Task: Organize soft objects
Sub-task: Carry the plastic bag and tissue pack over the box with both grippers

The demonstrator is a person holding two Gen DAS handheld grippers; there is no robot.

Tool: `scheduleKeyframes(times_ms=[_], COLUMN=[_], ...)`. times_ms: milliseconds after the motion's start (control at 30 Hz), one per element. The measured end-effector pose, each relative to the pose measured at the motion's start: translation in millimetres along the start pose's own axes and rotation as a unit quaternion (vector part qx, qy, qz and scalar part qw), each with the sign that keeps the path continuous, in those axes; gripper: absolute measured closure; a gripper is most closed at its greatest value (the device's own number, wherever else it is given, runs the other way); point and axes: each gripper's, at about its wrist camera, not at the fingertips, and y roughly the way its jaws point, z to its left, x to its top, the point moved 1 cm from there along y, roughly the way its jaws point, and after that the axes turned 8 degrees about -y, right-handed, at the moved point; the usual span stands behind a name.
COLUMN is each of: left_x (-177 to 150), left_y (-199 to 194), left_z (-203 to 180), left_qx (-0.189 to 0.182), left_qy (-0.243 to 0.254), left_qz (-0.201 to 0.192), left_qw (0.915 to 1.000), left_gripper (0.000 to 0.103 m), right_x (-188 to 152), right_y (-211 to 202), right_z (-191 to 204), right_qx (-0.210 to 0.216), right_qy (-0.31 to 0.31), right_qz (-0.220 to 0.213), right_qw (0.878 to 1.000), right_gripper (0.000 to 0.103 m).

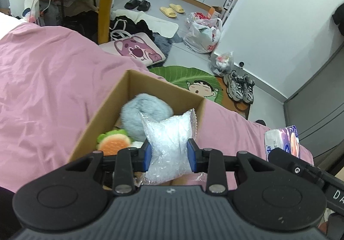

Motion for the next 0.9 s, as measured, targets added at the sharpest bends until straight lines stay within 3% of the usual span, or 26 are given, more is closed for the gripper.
scheduleKeyframes(times_ms=[600, 900], left_x=[27.9, 29.5], left_y=[-6.5, 9.0], left_z=[68.1, 86.0], left_qx=[0.005, -0.010], left_qy=[-0.041, -0.055], left_qz=[-0.006, 0.023], left_qw=[0.9991, 0.9982], left_gripper=[0.070, 0.070], right_x=[3.3, 6.1], right_y=[21.4, 38.6], right_z=[51.7, 70.9], right_qx=[0.001, -0.002], right_qy=[-0.029, -0.042], right_qz=[0.016, 0.036], right_qw=[0.999, 0.998], right_gripper=[0.029, 0.028])
